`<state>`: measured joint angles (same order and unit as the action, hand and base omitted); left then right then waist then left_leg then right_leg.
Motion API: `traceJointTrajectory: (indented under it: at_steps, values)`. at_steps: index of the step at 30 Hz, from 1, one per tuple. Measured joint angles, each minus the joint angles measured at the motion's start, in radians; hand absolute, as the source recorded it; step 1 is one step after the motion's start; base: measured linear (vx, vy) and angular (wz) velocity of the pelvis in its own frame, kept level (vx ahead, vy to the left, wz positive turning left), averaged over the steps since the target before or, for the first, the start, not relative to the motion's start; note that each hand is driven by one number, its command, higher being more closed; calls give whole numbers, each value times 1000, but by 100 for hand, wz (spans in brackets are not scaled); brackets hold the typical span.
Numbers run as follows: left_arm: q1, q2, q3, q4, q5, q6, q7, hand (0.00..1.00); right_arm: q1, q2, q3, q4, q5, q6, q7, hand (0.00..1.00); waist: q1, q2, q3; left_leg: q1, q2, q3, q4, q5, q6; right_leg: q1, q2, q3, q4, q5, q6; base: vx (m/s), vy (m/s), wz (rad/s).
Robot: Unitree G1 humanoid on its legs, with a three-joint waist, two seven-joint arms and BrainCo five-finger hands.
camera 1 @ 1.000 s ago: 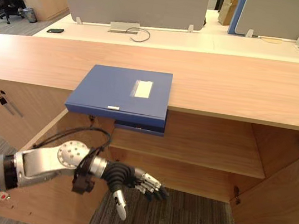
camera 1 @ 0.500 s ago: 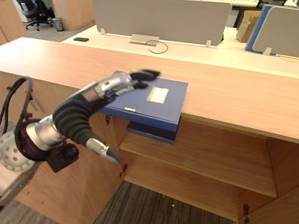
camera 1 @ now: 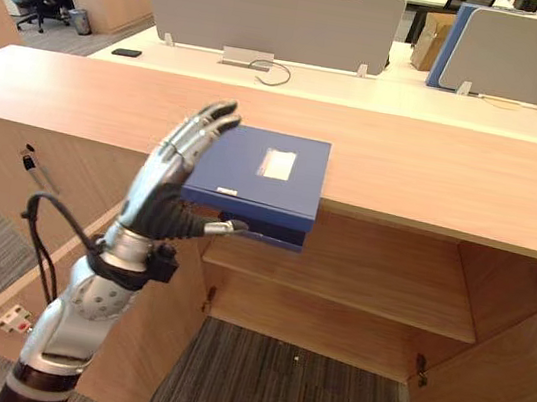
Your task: Walk over to the cabinet, pick up the folder, carry it to the office cabinet, place the folder inside the office cabinet, then close the office cabinet door
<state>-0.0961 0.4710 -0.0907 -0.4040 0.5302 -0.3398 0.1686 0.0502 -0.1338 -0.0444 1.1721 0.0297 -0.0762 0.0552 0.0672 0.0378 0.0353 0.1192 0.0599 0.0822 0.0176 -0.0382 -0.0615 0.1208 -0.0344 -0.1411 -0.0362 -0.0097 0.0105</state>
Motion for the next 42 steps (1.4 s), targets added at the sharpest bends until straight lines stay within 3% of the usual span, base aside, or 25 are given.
traceJointTrajectory:
  at_steps: [7,17,42]
  values:
    - [-92,121,-80,235,206,10,76,0,-10,-2,7,-2,1,0,-12,0,-23,0,-2,6,2,19,-22,1,2,3,9,11,-37,24,0,-13,13,-8]
    - [-153,222,-105,383,329,43,122,0,-8,-9,7,-2,9,-1,-20,0,-36,0,-2,19,-4,30,-34,1,2,10,1,14,-47,29,3,16,19,-2]
    - [-264,225,-165,768,421,121,142,0,8,-21,7,-23,30,-2,-29,0,-77,-1,0,23,-5,40,-51,15,4,2,6,29,-48,44,7,-19,5,-1]
